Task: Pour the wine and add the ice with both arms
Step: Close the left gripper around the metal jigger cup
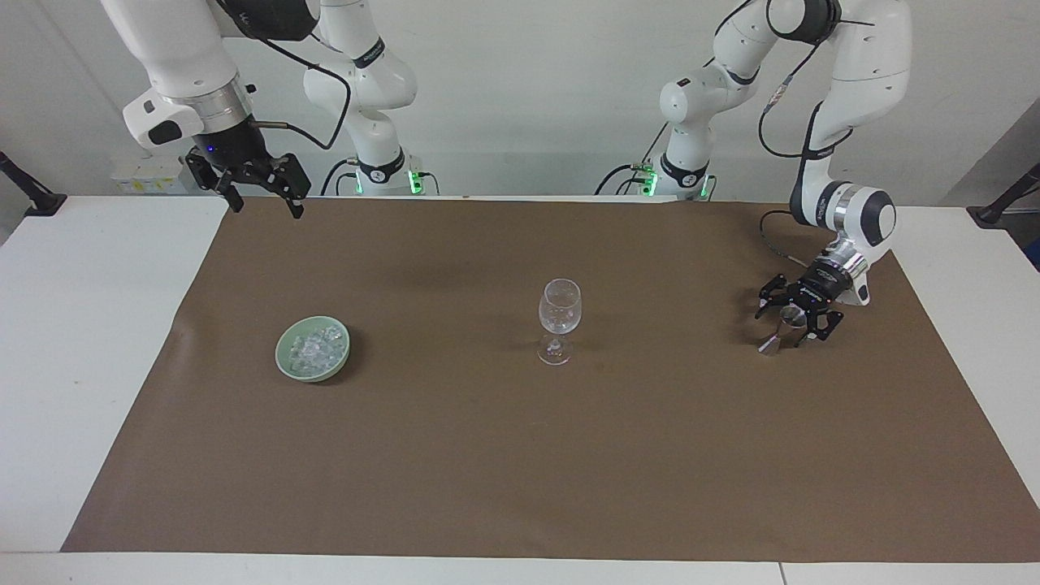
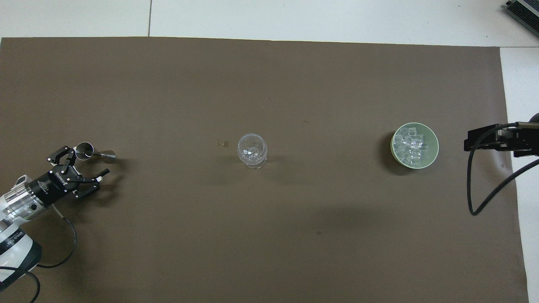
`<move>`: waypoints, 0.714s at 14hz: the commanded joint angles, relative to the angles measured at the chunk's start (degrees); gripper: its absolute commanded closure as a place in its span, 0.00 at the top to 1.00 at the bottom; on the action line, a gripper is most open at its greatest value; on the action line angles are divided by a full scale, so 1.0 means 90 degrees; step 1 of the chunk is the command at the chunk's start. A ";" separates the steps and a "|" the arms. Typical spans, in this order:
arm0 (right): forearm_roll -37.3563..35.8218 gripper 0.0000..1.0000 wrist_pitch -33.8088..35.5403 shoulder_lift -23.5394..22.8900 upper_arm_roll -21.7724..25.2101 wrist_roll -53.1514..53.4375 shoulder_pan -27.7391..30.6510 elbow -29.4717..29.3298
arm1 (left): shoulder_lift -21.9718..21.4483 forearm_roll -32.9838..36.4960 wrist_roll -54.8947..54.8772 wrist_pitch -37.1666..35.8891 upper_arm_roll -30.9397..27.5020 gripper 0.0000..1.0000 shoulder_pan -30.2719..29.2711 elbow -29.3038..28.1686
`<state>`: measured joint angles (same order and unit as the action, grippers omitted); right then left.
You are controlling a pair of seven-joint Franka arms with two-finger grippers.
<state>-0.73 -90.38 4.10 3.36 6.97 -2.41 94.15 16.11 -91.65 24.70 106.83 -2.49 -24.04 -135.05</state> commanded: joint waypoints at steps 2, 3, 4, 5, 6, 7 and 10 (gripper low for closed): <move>0.0100 1.00 0.0023 0.0150 -0.0002 -0.0208 0.0033 0.0144 | 0.0065 -0.0178 -0.0186 -0.0024 -0.0075 0.85 0.0113 -0.0004; 0.0100 1.00 0.0023 0.0150 -0.0002 -0.0208 0.0033 0.0144 | 0.0065 -0.0178 -0.0186 -0.0024 -0.0085 0.83 0.0113 -0.0004; 0.0100 1.00 0.0023 0.0150 -0.0002 -0.0208 0.0033 0.0144 | 0.0065 -0.0178 -0.0186 -0.0024 -0.0075 0.83 0.0113 -0.0004; 0.0091 1.00 0.0023 0.0150 -0.0002 -0.0208 0.0033 0.0144 | 0.0065 -0.0207 -0.0186 -0.0024 -0.0075 0.83 0.0113 -0.0004; 0.0100 1.00 0.0023 0.0150 -0.0002 -0.0208 0.0033 0.0144 | 0.0065 -0.0246 -0.0186 -0.0024 -0.0075 0.82 0.0113 -0.0004; 0.0100 1.00 0.0023 0.0150 -0.0002 -0.0208 0.0043 0.0144 | 0.0065 -0.0256 -0.0186 -0.0024 -0.0075 0.81 0.0113 -0.0004; 0.0091 1.00 0.0023 0.0150 -0.0002 -0.0208 0.0033 0.0144 | 0.0065 -0.0276 -0.0186 -0.0034 -0.0075 0.78 0.0103 -0.0004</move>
<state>-0.73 -90.38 4.10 3.36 6.97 -2.41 94.15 16.30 -92.59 24.10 106.83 -2.49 -24.00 -135.05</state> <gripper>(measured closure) 0.000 0.203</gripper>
